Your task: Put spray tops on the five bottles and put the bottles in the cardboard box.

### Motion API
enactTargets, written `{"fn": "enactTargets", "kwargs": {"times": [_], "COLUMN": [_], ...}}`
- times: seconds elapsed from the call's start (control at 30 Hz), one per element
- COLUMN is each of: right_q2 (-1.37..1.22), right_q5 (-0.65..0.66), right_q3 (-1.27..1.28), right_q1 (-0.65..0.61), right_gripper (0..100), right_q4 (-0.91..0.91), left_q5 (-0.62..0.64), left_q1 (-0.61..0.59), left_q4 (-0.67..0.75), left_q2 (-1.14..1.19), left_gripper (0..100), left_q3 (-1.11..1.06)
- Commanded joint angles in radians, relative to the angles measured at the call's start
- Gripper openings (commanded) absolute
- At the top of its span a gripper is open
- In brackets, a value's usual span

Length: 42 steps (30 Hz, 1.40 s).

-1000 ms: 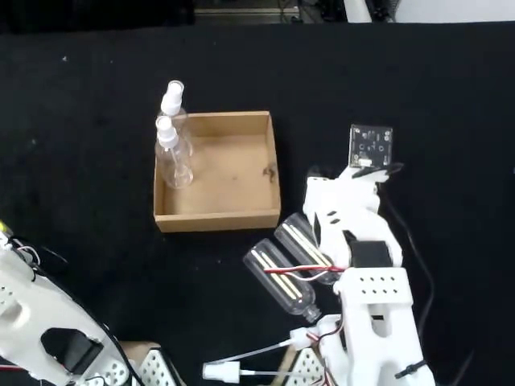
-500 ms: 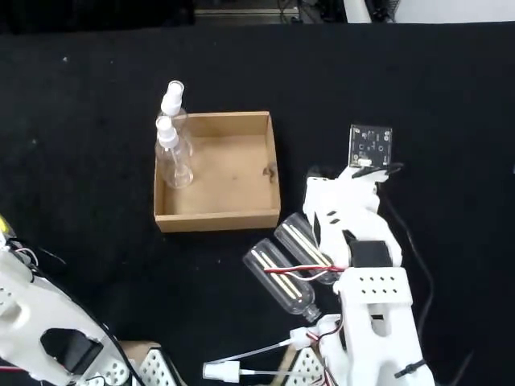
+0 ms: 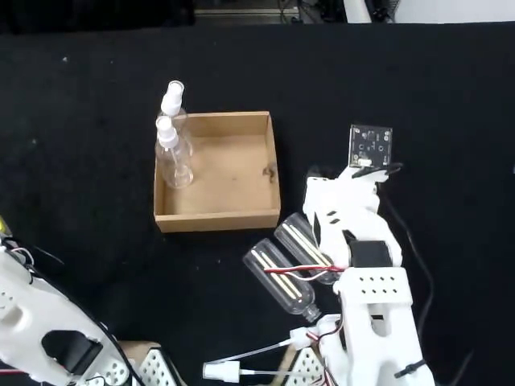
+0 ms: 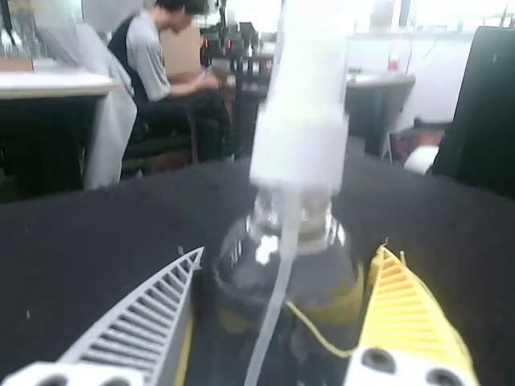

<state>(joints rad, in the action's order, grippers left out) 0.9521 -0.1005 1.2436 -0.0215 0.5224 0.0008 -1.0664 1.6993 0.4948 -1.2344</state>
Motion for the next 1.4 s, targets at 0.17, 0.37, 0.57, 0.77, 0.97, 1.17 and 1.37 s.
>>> {"fn": "enactTargets", "kwargs": {"times": [0.17,0.37,0.57,0.77,0.97,1.17,1.37], "right_q2": [0.031,0.031,0.031,0.031,0.031,0.031,0.031], "right_q5": [-0.003,-0.003,-0.003,-0.003,-0.003,-0.003,-0.003], "right_q3": [-0.007,-0.007,-0.007,-0.007,-0.007,-0.005,-0.005], "right_q1": [0.002,0.002,0.002,0.002,0.002,0.002,0.002], "right_gripper": [3.9,3.9,3.9,3.9,3.9,3.9,3.9], "right_q4": [-0.028,-0.028,-0.028,-0.028,-0.028,-0.028,-0.028], "left_q5": [0.000,0.000,0.000,-0.002,-0.002,-0.002,-0.002], "left_q1": [0.007,0.007,0.012,0.015,0.016,0.024,0.041], "left_q4": [0.023,0.025,0.025,0.025,0.025,0.025,0.026], "left_q2": [-0.130,-0.061,-0.035,-0.037,-0.035,-0.034,-0.038], "left_gripper": [29,29,29,29,29,24,7], "left_q3": [-0.038,-0.033,-0.007,-0.007,-0.015,-0.018,-0.045]}}
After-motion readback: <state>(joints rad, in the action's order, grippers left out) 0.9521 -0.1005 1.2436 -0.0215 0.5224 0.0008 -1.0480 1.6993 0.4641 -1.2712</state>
